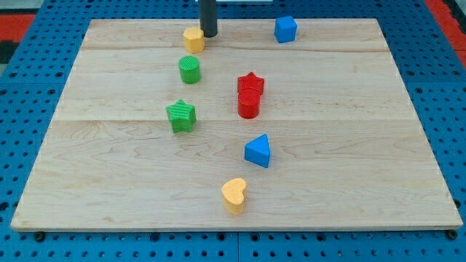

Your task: Move yellow hexagon closer to the yellow heart

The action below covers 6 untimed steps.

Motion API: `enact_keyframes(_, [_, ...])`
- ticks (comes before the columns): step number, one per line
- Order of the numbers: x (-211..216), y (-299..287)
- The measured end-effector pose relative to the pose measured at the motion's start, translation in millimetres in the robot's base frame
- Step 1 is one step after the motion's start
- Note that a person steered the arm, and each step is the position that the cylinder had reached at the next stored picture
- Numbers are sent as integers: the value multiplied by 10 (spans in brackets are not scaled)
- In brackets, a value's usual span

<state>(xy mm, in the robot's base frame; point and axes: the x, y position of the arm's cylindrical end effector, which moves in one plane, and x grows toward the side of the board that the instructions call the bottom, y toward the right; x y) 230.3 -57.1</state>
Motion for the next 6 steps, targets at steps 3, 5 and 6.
enact_keyframes(3, [400, -362])
enact_keyframes(5, [776, -654])
enact_keyframes(6, [917, -1028])
